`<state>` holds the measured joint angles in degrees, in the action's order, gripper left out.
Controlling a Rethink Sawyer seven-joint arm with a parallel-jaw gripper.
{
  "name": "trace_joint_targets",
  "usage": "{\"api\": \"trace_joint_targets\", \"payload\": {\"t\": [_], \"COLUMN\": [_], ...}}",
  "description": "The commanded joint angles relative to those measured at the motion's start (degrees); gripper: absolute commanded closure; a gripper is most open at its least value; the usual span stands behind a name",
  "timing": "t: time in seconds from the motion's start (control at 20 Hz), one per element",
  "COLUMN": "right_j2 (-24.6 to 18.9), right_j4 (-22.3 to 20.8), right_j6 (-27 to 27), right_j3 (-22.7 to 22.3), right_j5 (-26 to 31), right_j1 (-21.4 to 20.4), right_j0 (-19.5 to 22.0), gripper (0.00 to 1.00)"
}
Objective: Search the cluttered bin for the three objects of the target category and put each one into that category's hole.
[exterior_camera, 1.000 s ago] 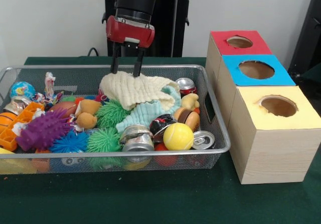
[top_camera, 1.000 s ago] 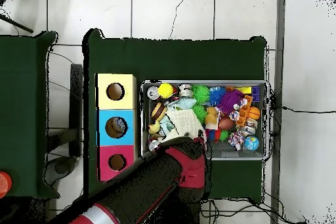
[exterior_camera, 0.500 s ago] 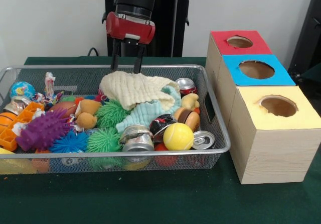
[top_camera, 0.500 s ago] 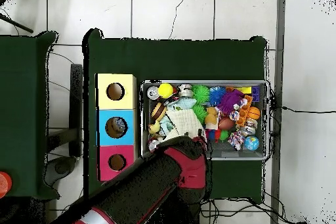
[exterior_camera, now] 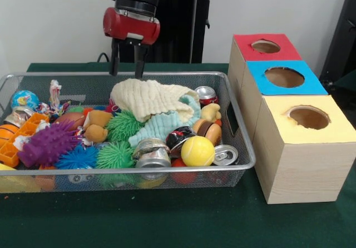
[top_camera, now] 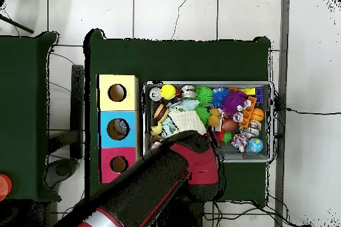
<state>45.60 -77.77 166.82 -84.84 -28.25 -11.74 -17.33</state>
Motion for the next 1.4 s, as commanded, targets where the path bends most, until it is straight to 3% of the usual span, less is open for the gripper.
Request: {"api": "trace_joint_targets", "payload": {"t": [0.05,0.3,0.6,0.75,1.05,1.4], "right_j2": [-6.2,-6.0,-7.5,-6.5,-5.2,-4.3], "right_j4": [-3.5,-5.5,-5.8,-8.6,-8.2,-8.0], "right_j6": [1.1,5.7,4.9,12.5,15.5,17.2], "right_j3": [9.2,11.8,13.2,14.7,16.5,18.6], "right_j5": [-0.5,0.4,0.7,0.4,5.0,5.7], "right_j1": [1.6,2.6,3.6,7.3,12.0,15.6], "right_j0": [4.4,4.4,6.7,5.3,5.3,6.2], "gripper": [0.0,0.0,0.0,0.0,0.0,0.0]}}
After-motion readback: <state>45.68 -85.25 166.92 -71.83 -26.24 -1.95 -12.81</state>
